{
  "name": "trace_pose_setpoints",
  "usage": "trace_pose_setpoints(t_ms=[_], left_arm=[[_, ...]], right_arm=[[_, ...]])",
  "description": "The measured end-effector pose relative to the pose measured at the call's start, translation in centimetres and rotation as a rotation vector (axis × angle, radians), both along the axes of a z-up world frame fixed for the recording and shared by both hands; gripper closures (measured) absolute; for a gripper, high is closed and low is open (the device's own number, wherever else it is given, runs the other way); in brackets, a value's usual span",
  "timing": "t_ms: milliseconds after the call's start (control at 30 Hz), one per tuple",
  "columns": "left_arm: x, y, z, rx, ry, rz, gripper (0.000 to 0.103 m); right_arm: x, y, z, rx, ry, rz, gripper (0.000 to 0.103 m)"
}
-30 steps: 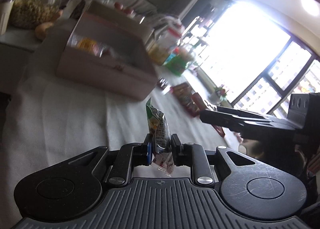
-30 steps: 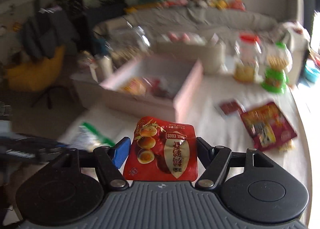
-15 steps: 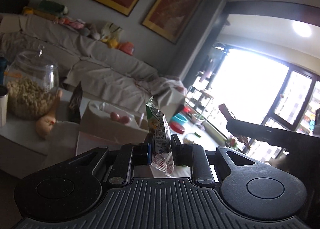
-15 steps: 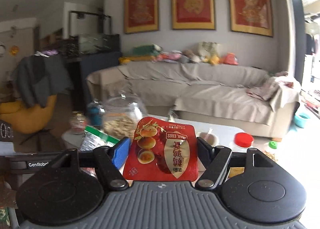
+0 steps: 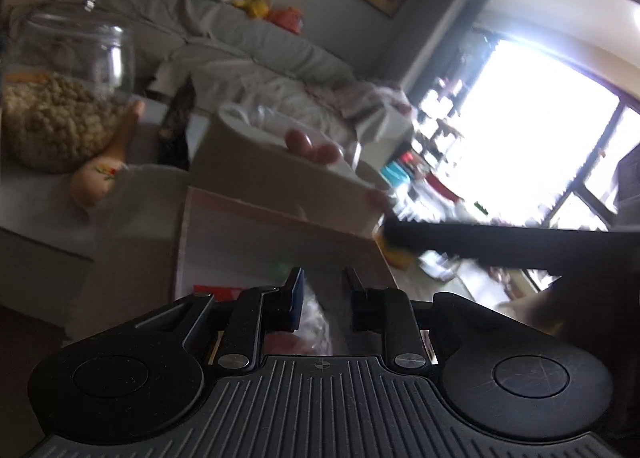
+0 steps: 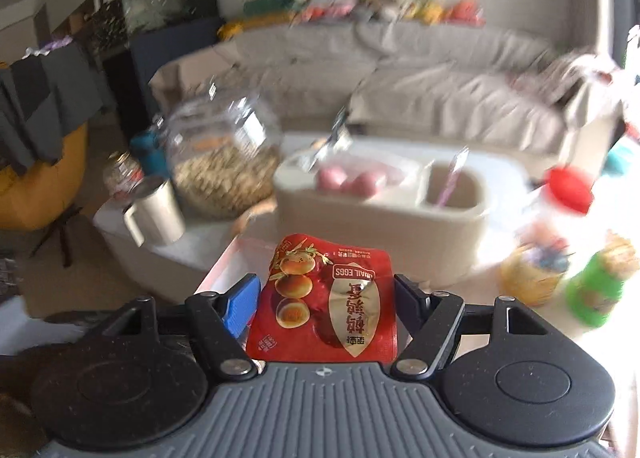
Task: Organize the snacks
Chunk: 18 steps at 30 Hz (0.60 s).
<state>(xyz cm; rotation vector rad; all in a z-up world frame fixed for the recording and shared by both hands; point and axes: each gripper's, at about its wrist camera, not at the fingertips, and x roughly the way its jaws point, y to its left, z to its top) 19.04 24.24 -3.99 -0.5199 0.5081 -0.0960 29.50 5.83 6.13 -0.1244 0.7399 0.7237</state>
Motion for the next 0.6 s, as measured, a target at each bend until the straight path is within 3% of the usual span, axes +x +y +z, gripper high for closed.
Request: trace_pose_setpoints(t_ms=[100,300,467,600], left_arm=[[-1.5,0.6,0.6,0.012,-0.025,0.067,0.079],[-3.5,-1.0,1.4,-0.037,-0.07,0.078,0.079],[-4.2,-5.3,1.4,-0.09,-0.106,-0.085,0.079],[-3.9,-9.8,-0.4,-0.109,-0.046,-0.266,0.079]], right_arm=[[1.5,1.0,-1.8,0.008,0.077,0.047,0.03],[1.0,-1.4,-1.6,0.002,-0.035,0.067,0.028],[1.2,-6.4,-1.7,-0.08,-0.13,0.021,0.022],[2.7,-10.1,-4.8,-0.135,-0.051,-0.028,0.021]])
